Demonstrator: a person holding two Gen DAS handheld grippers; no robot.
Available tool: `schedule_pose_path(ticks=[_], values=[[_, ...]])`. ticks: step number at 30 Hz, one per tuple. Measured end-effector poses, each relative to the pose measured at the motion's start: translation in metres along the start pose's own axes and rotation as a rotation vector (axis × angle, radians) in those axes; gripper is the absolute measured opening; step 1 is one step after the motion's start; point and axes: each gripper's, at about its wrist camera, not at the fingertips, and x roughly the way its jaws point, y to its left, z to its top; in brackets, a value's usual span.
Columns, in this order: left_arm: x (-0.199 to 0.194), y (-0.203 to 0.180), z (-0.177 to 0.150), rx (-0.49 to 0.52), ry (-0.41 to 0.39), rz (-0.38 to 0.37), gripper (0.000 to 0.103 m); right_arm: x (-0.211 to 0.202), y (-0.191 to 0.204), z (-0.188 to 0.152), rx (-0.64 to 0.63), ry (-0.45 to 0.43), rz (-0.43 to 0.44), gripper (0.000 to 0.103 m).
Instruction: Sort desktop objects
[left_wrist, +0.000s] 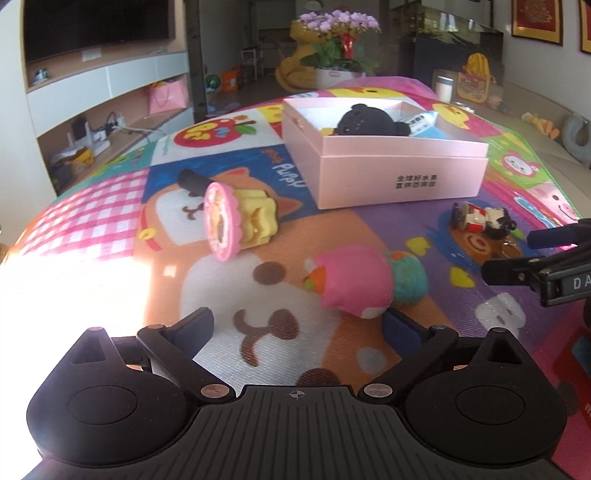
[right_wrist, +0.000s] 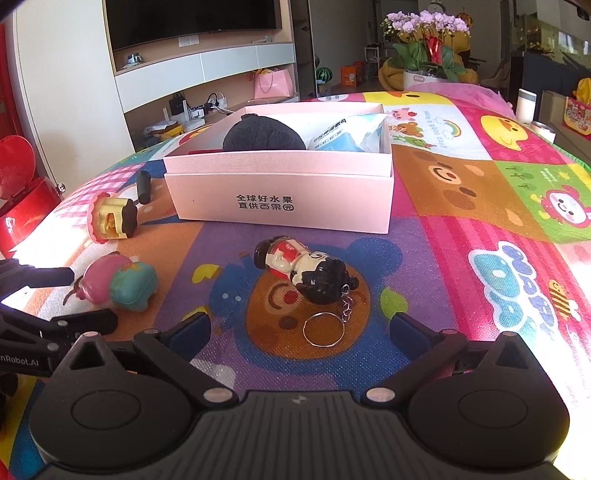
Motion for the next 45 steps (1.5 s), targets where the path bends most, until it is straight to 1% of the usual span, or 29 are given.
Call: schedule_pose_path(ticks=[3,8,14,18,20,23,25,28,29,30,34,37,43,45], values=[[0.001,0.006,0.000,-0.012,0.005,0.029,0.102,0.002,0.004,0.000,-0.025,0.013,-0.020,0.103],[-0.001,0.011,-0.003,-0.024,0.010,0.016,0.103,0.004,0.008,0.000,-0.053,0.031,-0.043,0.103],[-0.001,0.010,-0.003,-0.042,0.015,0.025,0.103,0.004,0.008,0.001,-0.054,0.036,-0.044,0.103],[-0.004,0.009,-0.004,-0.034,0.021,0.021,0.103,0.004,0.009,0.001,-0.054,0.033,-0.045,0.103],[-0.008,0.007,-0.005,-0.039,0.021,-0.009,0.103,0.004,0.008,0.001,-0.052,0.030,-0.043,0.103],[-0.016,0.001,-0.003,-0.064,-0.019,-0.100,0.103,0.005,0.009,0.001,-0.054,0.029,-0.047,0.103],[-0.017,-0.009,0.002,-0.026,-0.049,-0.127,0.103,0.005,0.009,0.001,-0.055,0.029,-0.048,0.103],[-0.009,-0.026,0.010,0.092,-0.074,-0.151,0.103,0.005,0.009,0.001,-0.055,0.029,-0.048,0.103],[-0.005,-0.028,0.013,0.115,-0.078,-0.160,0.103,0.005,0.009,0.001,-0.055,0.029,-0.048,0.103],[0.000,-0.028,0.015,0.123,-0.080,-0.169,0.103,0.005,0.009,0.001,-0.055,0.029,-0.048,0.103],[0.017,-0.020,0.023,0.097,-0.067,-0.228,0.103,0.005,0.009,0.001,-0.054,0.029,-0.047,0.103],[0.017,-0.022,0.022,0.104,-0.052,-0.243,0.103,0.004,0.008,0.001,-0.049,0.026,-0.042,0.103],[-0.003,-0.041,0.003,0.173,-0.040,-0.308,0.103,0.004,0.007,0.002,-0.046,0.025,-0.040,0.103],[-0.007,-0.048,-0.001,0.187,-0.038,-0.273,0.103,0.004,0.007,0.002,-0.045,0.024,-0.039,0.103]])
